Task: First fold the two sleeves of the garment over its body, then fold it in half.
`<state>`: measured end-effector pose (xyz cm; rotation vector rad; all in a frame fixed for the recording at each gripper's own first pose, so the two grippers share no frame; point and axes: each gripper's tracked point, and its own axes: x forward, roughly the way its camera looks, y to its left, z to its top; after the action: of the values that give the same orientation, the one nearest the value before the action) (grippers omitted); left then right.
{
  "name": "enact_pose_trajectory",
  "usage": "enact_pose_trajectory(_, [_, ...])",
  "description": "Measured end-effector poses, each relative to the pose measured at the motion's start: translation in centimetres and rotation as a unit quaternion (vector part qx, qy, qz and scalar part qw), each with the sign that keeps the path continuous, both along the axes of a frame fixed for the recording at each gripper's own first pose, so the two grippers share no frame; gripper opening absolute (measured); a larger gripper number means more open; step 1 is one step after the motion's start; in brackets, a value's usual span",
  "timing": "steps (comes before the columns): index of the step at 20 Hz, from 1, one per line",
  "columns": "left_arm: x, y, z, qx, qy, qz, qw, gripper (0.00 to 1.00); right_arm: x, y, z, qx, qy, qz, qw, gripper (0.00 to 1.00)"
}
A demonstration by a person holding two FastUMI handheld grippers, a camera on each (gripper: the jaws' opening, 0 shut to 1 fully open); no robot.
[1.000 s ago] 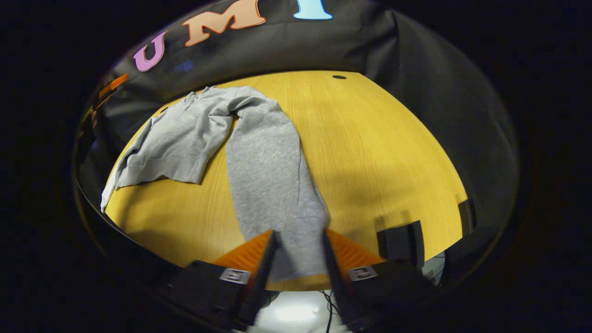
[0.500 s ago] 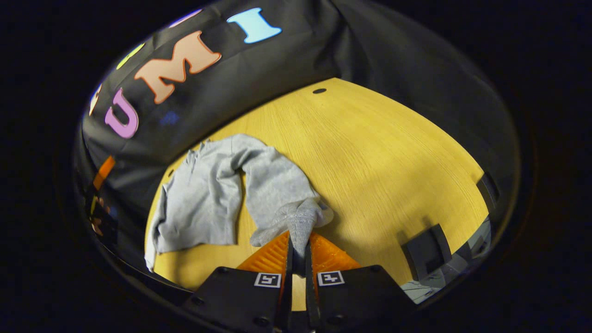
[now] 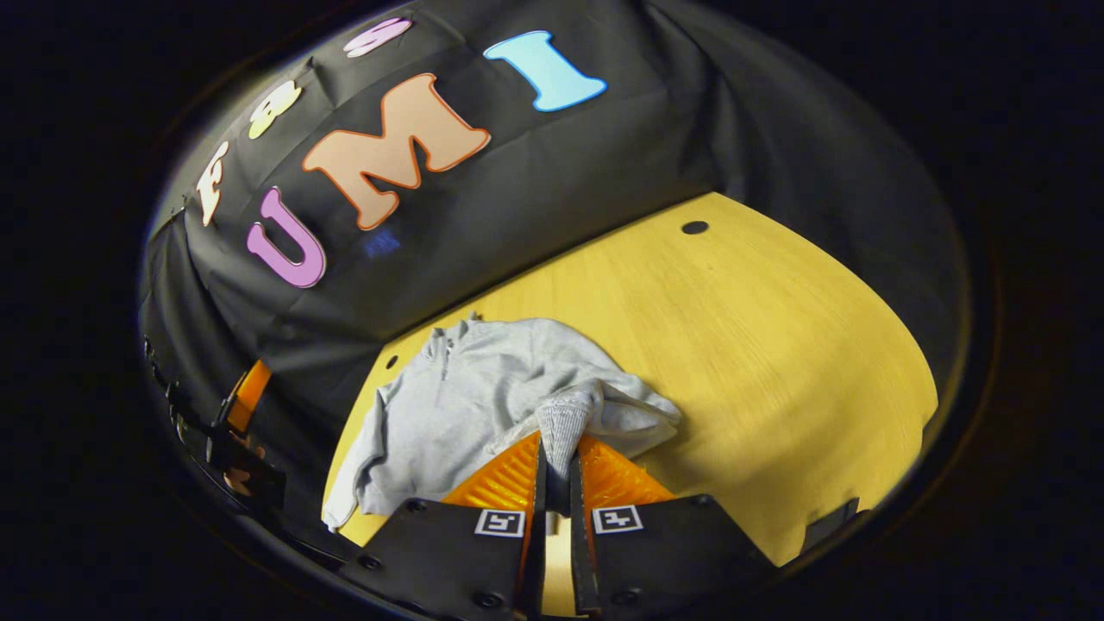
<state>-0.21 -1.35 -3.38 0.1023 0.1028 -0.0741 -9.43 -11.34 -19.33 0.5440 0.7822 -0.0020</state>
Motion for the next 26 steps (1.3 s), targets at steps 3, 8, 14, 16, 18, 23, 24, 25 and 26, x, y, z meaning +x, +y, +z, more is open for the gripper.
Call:
enact_pose_trajectory(3, [-0.6, 2.1, 0.0, 0.004, 0.001, 0.023, 1.0, 0.95, 3.2, 2.3, 1.4, 0.022, -0.02, 0.015, 0.999, 0.15])
enact_pose_trajectory(8, [-2.0, 6.0, -0.4, 0.005, 0.008, 0.065, 0.998, 0.95, 8.8, 6.1, 3.7, 0.061, -0.051, 0.038, 0.996, 0.15])
enact_pose_trajectory(14, [-3.9, 11.1, -0.4, 0.007, 0.009, 0.12, 0.993, 0.98, 12.7, 12.2, 4.8, 0.07, -0.075, 0.084, 0.991, 0.14])
enact_pose_trajectory(16, [-4.8, 12.9, -0.6, 0.005, 0.011, 0.14, 0.99, 0.97, 13.2, 14.4, 4.9, 0.07, -0.078, 0.099, 0.989, 0.14])
enact_pose_trajectory(18, [-5.4, 14.3, -0.9, 0.002, 0.015, 0.158, 0.987, 0.95, 13.8, 16.8, 5.1, 0.072, -0.08, 0.117, 0.987, 0.15])
enact_pose_trajectory(23, [-6.9, 17.1, -1.5, -0.002, 0.021, 0.187, 0.982, 0.95, 15.7, 22.5, 6.3, 0.067, -0.097, 0.168, 0.979, 0.14])
enact_pose_trajectory(24, [-7.3, 17.6, -1.8, -0.002, 0.023, 0.192, 0.981, 0.95, 15.8, 23.6, 6.5, 0.069, -0.098, 0.177, 0.977, 0.14])
enact_pose_trajectory(25, [-7.6, 18.1, -1.8, -0.004, 0.024, 0.197, 0.98, 0.95, 16.2, 24.7, 6.5, 0.07, -0.097, 0.186, 0.975, 0.15])
enact_pose_trajectory(26, [-8.0, 18.6, -1.9, -0.005, 0.026, 0.203, 0.979, 0.95, 16.3, 25.9, 6.4, 0.07, -0.096, 0.195, 0.974, 0.14])
